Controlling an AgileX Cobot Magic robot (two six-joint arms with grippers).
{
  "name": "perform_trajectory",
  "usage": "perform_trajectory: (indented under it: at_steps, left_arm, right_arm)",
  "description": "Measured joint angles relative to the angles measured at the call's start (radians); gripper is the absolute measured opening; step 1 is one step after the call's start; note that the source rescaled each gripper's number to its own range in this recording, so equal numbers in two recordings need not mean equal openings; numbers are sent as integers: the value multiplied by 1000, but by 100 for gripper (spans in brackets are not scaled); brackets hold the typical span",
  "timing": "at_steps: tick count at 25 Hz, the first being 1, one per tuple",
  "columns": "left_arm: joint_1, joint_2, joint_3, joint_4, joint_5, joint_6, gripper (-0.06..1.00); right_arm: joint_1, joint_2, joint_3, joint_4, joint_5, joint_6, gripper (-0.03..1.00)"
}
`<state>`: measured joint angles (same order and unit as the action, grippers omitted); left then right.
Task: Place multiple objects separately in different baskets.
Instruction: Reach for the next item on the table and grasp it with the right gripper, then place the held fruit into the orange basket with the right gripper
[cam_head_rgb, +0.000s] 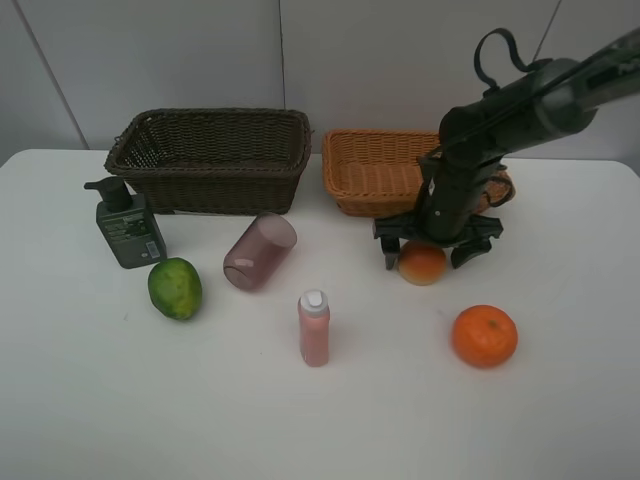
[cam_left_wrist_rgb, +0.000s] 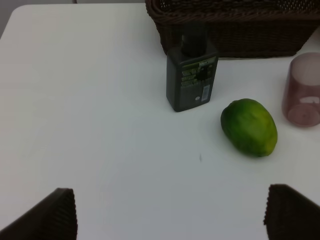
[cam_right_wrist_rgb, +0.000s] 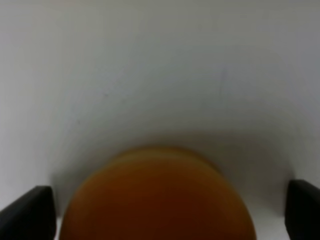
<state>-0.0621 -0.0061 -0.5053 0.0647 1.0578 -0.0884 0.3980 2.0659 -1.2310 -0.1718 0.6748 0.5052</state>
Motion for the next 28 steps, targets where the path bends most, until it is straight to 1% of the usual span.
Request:
perform_trajectory:
  at_steps: [4, 6, 7, 8, 9, 11, 28]
  left_arm:
    - [0, 0, 0, 0, 0, 0, 94]
    - [0, 0, 0, 0, 0, 0, 94]
    - [0, 0, 0, 0, 0, 0, 94]
    - [0, 0, 0, 0, 0, 0, 94]
    - [0, 0, 0, 0, 0, 0, 94]
    - [0, 0, 0, 0, 0, 0, 94]
    - [0, 0, 0, 0, 0, 0, 94]
  right_arm:
    - [0, 12, 0, -1, 2, 0, 100]
    - [0, 13, 0, -4, 2, 0, 96]
    - [0, 13, 0, -9, 3, 0, 90]
    - [0, 13, 0, -12, 3, 0, 81]
    - [0, 13, 0, -15, 2, 0, 70]
    - [0, 13, 0, -18, 2, 0, 44]
    - [0, 13, 0, -18, -1, 0, 45]
